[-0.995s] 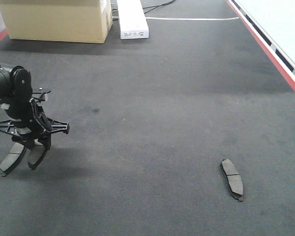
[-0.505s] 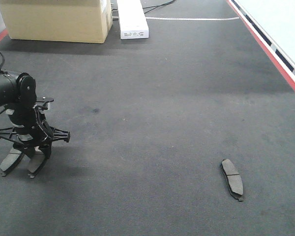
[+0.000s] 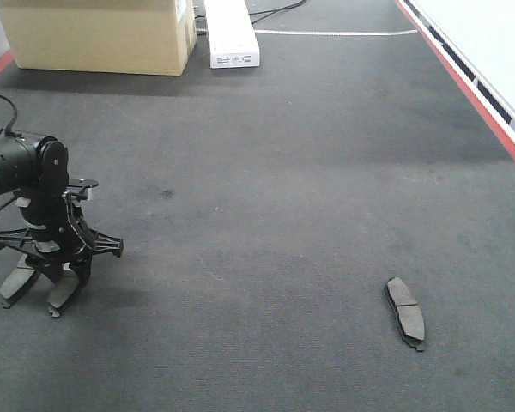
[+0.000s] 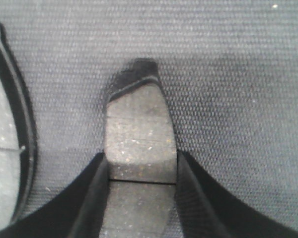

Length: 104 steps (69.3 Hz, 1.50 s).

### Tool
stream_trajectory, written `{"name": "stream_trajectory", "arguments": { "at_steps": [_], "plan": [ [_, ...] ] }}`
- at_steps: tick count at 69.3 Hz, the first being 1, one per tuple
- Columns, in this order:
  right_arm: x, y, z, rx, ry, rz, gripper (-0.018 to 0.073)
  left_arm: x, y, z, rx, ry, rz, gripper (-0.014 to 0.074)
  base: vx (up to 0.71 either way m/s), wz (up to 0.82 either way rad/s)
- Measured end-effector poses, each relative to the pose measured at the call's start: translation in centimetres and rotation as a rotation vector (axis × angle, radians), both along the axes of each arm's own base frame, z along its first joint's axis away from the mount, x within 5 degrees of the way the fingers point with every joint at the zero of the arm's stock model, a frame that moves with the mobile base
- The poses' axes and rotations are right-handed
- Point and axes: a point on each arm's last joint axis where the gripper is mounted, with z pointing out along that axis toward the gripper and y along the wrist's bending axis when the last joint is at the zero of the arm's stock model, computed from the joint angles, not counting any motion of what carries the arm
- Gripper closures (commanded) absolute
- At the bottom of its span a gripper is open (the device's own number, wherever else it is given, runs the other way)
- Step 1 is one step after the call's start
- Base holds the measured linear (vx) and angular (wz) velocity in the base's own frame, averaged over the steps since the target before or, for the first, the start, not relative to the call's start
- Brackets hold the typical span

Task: Move and align brake pads A on conveyor
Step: 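Lower the left gripper's brake pad beside the pad nearest it, then open the left gripper and lift it away from the pad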

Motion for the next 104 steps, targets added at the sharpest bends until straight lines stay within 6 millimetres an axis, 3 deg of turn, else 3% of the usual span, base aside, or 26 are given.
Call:
{"name": "stream_trajectory", "arguments": {
  "at_steps": [19, 28, 34, 44, 57, 73, 85, 104],
  "plan": [
    [0.0, 0.0, 0.0, 0.000, 0.000, 0.000, 0.0564, -0.1, 0.0, 0.0, 0.005, 0.011, -0.046, 0.0074, 0.00, 0.00],
    [0.0, 0.0, 0.0, 0.000, 0.000, 0.000, 0.0564, -0.2, 0.1, 0.2, 0.007, 0.017, -0.063, -0.0034, 0.00, 0.00],
    [0.0, 0.0, 0.0, 0.000, 0.000, 0.000, 0.0564, -0.2, 0.1, 0.9, 0.005, -0.009, -0.078, -0.0034, 0.00, 0.00],
    [0.0, 0.0, 0.0, 0.000, 0.000, 0.000, 0.0564, -0.5, 0.1, 4.2, -0.003, -0.116, -0.101, 0.0014, 0.00, 0.00],
    [0.0, 0.0, 0.0, 0.000, 0.000, 0.000, 0.0564, -2.1, 0.1, 9.5, -0.021, -0.242, -0.163, 0.0076, 0.00, 0.00],
    [0.0, 0.0, 0.0, 0.000, 0.000, 0.000, 0.0564, -5.5, 0.4, 16.4, -0.038, -0.423, -0.168, 0.0080, 0.00, 0.00],
    [0.0, 0.0, 0.0, 0.000, 0.000, 0.000, 0.0564, -10.2, 0.9, 20.4, -0.060, -0.562, -0.165, 0.0080, 0.00, 0.00],
    [0.0, 0.0, 0.0, 0.000, 0.000, 0.000, 0.0564, -20.1, 2.1, 21.2, -0.075, -0.784, -0.160, 0.0080, 0.00, 0.00]
  ]
}}
